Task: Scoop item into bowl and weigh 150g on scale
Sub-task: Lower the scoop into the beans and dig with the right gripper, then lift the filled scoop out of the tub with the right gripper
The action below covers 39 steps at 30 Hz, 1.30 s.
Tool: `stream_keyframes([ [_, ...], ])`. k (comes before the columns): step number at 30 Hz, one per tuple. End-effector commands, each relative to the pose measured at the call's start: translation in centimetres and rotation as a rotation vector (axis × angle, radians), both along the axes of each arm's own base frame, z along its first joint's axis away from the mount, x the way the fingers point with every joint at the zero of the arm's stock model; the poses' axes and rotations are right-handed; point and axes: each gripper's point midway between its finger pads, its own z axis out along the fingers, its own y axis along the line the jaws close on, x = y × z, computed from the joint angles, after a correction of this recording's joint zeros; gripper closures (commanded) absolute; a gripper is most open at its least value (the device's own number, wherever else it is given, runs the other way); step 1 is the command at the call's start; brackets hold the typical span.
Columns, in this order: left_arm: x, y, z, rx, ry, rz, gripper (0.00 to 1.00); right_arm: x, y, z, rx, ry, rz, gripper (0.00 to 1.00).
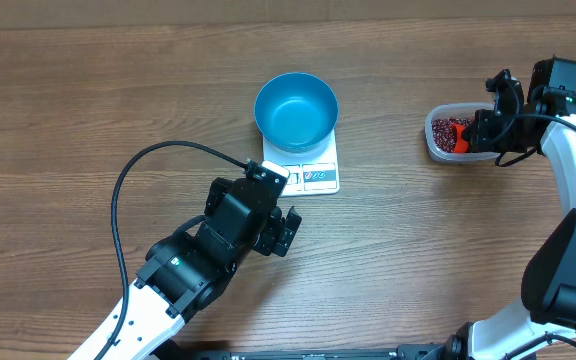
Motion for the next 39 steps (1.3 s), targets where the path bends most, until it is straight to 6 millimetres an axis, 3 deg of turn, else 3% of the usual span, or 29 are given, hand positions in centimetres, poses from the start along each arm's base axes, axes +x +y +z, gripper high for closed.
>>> stream_keyframes([
  [1, -0.1, 0.0, -0.5, 0.011, 0.01, -0.012, 0.01, 0.1, 0.4, -0.8, 0.036, 0.016, -0.016, 0.96],
  [11, -0.1, 0.0, -0.5, 0.011, 0.01, -0.012, 0.0, 0.0, 0.9, -4.9, 0.12, 0.114, -0.039, 0.96],
  [39, -0.1, 0.0, -0.5, 0.011, 0.01, -0.012, 0.01, -0.4, -2.7, -3.9, 0.259, 0.078, -0.16, 0.96],
])
